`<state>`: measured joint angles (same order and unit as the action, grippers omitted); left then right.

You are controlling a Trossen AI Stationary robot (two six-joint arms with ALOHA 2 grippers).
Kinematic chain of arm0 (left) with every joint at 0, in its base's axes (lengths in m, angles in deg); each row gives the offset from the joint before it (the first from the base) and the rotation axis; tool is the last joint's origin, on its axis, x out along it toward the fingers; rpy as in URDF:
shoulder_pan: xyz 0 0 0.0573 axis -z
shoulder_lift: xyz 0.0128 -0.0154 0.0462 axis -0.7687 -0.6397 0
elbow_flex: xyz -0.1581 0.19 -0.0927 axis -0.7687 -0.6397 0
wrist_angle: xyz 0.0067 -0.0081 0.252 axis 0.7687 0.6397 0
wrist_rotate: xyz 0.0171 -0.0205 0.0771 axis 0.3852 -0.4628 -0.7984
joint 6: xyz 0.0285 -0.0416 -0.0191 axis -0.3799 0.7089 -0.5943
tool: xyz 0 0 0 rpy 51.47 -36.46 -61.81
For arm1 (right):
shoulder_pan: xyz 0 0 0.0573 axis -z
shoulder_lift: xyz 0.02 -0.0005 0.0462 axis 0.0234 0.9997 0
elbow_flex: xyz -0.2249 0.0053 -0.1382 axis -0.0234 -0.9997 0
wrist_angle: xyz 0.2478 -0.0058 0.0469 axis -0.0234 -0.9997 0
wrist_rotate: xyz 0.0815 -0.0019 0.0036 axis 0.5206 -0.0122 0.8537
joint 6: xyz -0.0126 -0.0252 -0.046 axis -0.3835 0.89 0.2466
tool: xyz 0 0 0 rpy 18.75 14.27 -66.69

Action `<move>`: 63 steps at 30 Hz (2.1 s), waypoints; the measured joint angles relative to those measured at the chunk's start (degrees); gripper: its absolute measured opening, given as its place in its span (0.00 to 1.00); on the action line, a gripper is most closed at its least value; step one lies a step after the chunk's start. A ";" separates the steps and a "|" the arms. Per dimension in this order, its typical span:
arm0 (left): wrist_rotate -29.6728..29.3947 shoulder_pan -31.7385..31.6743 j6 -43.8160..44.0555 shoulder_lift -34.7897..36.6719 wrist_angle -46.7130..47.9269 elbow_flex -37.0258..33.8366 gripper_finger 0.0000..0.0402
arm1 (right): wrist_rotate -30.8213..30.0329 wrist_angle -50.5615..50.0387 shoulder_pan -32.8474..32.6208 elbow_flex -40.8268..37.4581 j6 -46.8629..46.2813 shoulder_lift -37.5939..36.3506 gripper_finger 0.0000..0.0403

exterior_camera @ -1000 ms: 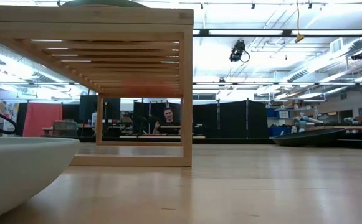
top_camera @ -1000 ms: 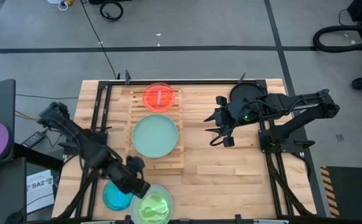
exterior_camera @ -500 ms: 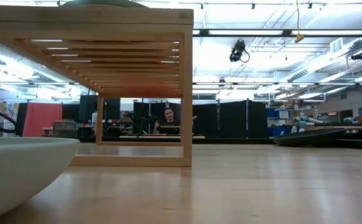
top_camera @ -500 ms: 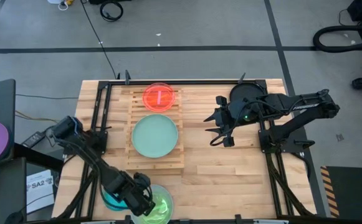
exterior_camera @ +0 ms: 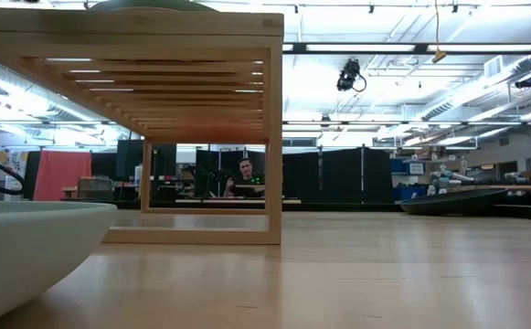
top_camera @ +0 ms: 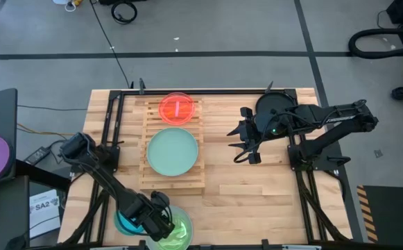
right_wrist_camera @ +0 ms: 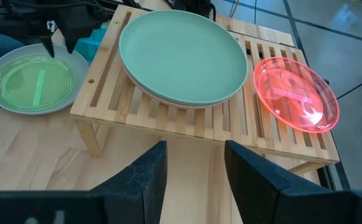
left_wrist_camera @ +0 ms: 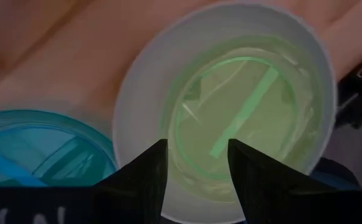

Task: Place and stack plates onto a shelf
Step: Stack the green transparent plate on the pink transparent plate

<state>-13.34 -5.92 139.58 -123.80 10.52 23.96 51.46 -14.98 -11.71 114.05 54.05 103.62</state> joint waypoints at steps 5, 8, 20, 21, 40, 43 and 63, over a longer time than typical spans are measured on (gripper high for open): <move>2.27 0.31 -1.43 -3.56 -0.52 0.00 0.43 | 0.00 -0.02 -0.02 0.00 0.00 0.00 0.41; 3.83 0.31 -2.83 -5.60 -2.11 0.00 0.43 | 0.00 -0.04 -0.02 0.00 0.00 0.00 0.41; 4.29 0.26 -3.33 -8.20 -1.20 0.00 0.43 | 0.00 -0.09 0.00 0.00 0.02 0.00 0.41; 4.31 0.26 -3.32 -8.20 -1.19 -0.01 0.43 | 0.00 -0.09 -0.01 0.00 0.04 0.00 0.41; 5.29 0.11 -2.71 -10.12 -2.47 0.00 0.42 | 0.00 -0.17 0.00 -0.02 0.61 0.00 0.41; 5.28 0.11 -2.70 -10.12 -2.48 0.00 0.39 | 0.00 -0.17 0.00 -0.02 0.60 0.00 0.41; 5.16 0.11 -2.70 -9.95 -2.23 0.00 0.05 | 0.00 -0.13 0.00 -0.02 0.60 0.00 0.41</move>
<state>-8.18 -5.81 136.89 -133.75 8.30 23.96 51.46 -15.11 -11.71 114.02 54.66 103.62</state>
